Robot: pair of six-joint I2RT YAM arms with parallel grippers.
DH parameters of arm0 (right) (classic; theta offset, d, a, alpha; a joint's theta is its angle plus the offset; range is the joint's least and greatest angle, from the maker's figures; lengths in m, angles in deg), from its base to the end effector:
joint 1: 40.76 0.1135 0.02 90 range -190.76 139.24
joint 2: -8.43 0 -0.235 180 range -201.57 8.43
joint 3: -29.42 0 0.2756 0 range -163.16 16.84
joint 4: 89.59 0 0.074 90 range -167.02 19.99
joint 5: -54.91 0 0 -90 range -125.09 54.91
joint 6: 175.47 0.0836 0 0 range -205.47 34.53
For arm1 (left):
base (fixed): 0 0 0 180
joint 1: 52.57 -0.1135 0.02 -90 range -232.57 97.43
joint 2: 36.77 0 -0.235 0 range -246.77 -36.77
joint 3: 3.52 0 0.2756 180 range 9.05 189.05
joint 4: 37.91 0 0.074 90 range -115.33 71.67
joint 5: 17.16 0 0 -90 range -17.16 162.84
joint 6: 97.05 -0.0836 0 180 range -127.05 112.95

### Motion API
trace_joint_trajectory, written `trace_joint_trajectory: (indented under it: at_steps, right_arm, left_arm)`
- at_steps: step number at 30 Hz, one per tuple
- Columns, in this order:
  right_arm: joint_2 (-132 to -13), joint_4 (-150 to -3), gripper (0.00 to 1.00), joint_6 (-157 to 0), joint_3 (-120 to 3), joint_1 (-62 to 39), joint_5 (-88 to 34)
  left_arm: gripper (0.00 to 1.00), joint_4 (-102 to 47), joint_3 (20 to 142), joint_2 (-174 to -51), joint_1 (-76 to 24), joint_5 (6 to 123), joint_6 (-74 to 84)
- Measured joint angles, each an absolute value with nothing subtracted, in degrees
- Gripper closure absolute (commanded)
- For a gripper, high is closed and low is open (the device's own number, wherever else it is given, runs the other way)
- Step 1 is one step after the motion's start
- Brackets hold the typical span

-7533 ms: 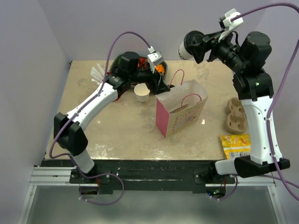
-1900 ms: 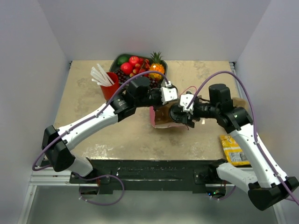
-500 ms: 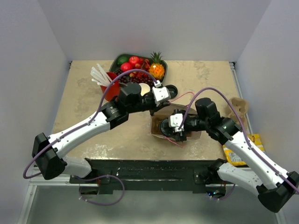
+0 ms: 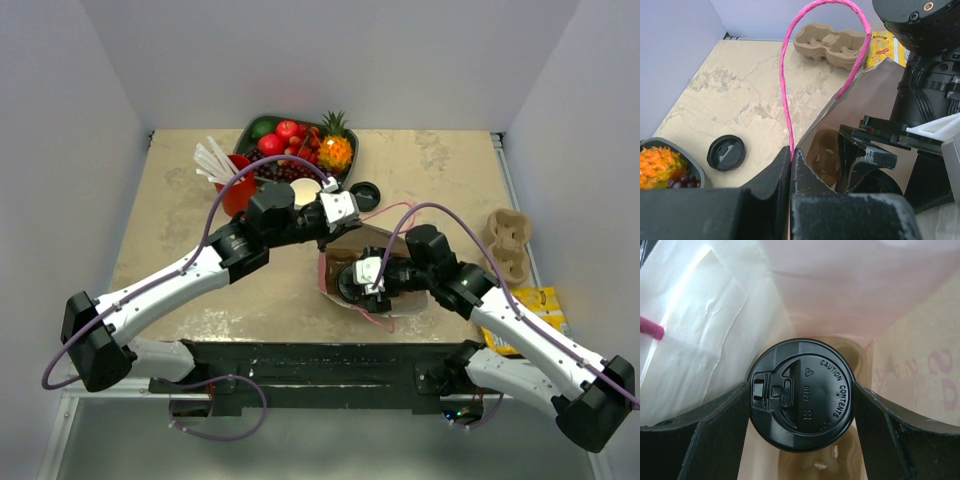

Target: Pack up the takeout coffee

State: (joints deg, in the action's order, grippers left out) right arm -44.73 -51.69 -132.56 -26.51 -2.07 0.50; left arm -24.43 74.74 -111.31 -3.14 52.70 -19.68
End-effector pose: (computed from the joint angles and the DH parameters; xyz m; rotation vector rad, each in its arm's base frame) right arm 0.1807 0.2071 0.2332 -1.6716 1.2896 0.5875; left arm 0.2270 -0.3094 0.3320 1.1425 1.3839 -0.7712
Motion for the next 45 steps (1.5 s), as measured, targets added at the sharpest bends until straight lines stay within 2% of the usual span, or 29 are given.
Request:
trace_joint_trajectory:
  at_steps: [7,24,45]
  right_arm:
    - [-44.30,-56.02,0.32,-132.60,-25.00,-0.30,-0.74]
    - [-45.13,-63.34,0.34,-133.48,-21.29,0.38,1.64]
    - [-55.97,-78.47,0.34,-135.62,-18.53,0.49,3.39]
  left_arm:
    - [1.00,-25.96,74.28,-111.12,-1.74,52.81,-22.10]
    - [1.00,-31.70,64.51,-105.30,0.08,52.53,-34.41]
    - [1.00,-33.71,63.77,-106.20,-0.38,55.15,-35.09]
